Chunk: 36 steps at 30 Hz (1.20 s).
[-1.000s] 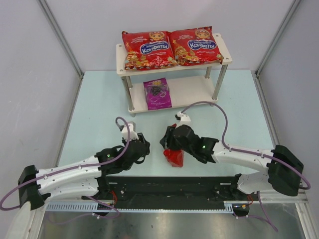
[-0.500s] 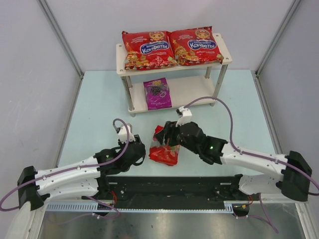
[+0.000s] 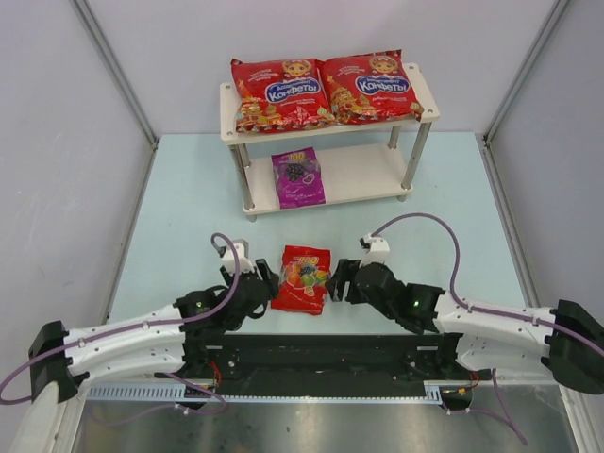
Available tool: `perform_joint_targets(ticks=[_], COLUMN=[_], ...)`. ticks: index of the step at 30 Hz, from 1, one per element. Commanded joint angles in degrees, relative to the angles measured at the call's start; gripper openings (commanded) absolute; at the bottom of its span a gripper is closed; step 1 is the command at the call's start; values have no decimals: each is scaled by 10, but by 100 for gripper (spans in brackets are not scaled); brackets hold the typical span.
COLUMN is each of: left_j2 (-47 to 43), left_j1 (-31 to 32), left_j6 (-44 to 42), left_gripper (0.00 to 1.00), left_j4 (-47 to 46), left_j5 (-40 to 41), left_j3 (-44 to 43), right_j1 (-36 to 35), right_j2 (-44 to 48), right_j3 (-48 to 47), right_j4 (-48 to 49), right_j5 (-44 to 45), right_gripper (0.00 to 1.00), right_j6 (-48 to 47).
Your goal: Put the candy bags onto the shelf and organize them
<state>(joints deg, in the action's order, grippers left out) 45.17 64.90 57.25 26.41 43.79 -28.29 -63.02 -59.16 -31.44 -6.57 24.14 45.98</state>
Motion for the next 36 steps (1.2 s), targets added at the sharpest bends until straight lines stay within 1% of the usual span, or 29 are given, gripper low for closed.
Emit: perform_joint_targets(ticks=[1,4,12,18,23,27,32,35,36], left_j2=[-3,-2,9,30,33,27,26,30,31], left_j1=[21,24,25,26,35,44,47,48,50], left_j6=[-51,-61,-60,-61,-51,-41,-30,-25,-22], left_gripper=[71,75,75,72,69,68,66,65,63], left_j4=[-168,-216,-288,-311,-310,-297,-306,-305,-306], left_j5=[-21,-28,-50,-70,-74,-70,-73,-73,-73], left_j3=[67,96,131,136,145,154,174,175,176], right_j1=[-39,-52,-62,-62,-59,-57,-47,-41,-41], right_j2=[-23,-43,-104,-148,-169,-181,-201,-209,-208], right_j3=[25,42,44,44,44,43,42,42,42], right_j4=[87,120,165,206,238,245,249,256,256], right_j5=[32,41,37,12,-5,-11,-26,-38,-40], right_gripper=[77,77,75,70,66,62,54,43,36], right_j6=[30,43,53,56,49,49,52,53,51])
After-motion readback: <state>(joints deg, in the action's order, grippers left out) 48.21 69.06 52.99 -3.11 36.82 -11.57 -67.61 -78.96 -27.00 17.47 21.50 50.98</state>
